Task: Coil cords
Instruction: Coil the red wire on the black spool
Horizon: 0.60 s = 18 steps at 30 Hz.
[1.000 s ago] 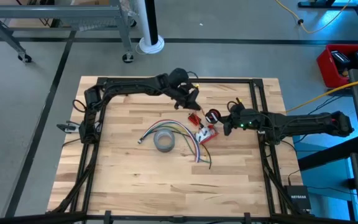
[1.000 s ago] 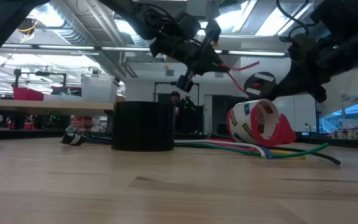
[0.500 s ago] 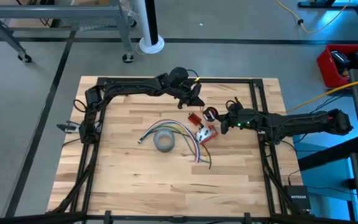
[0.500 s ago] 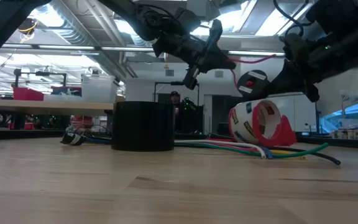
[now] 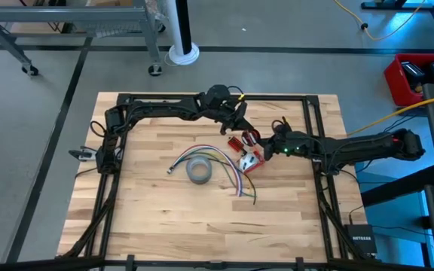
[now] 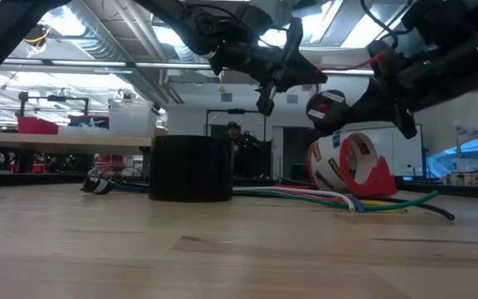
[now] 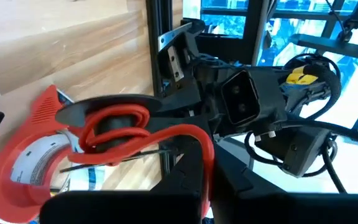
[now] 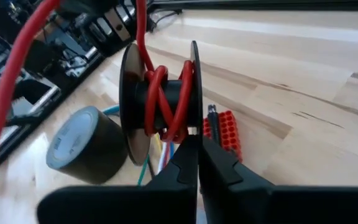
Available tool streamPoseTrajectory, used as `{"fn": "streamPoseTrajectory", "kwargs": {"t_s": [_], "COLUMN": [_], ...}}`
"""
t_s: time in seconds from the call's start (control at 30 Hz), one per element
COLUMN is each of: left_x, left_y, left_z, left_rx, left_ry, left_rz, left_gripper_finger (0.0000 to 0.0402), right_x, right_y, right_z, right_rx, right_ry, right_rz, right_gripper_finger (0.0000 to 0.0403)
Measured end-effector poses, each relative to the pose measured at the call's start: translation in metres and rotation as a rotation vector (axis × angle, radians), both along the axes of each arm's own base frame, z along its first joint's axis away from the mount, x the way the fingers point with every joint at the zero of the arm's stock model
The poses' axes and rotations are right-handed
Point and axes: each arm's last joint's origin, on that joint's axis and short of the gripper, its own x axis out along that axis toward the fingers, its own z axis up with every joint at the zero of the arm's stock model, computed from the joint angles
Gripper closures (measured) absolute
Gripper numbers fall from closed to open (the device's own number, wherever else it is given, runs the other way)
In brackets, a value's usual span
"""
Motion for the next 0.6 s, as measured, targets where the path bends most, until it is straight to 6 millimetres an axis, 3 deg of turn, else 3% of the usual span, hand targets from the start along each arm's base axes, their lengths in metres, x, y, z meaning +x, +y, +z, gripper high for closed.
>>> {"fn": "streamPoseTrajectory", "kwargs": {"t_s": [0.3, 0.6], "left_x": [0.001, 0.002], "left_y": [-0.004, -0.011], "left_z": [0.0, 0.001], "left_rx": [0.037, 0.062], "left_ry": [-0.015, -0.054], "left_rz": [-0.041, -0.146], "left_gripper_finger": [0.0401, 0.0401], "right_x": [0.019, 0.035], "right_y": [-0.002, -0.004], "right_z": [0.018, 0.013], "right_rx": [0.014, 0.042], "right_ry": [-0.021, 0.032], "right_rz": [0.008, -0.029], "right_gripper_finger": [0.04, 0.04]}}
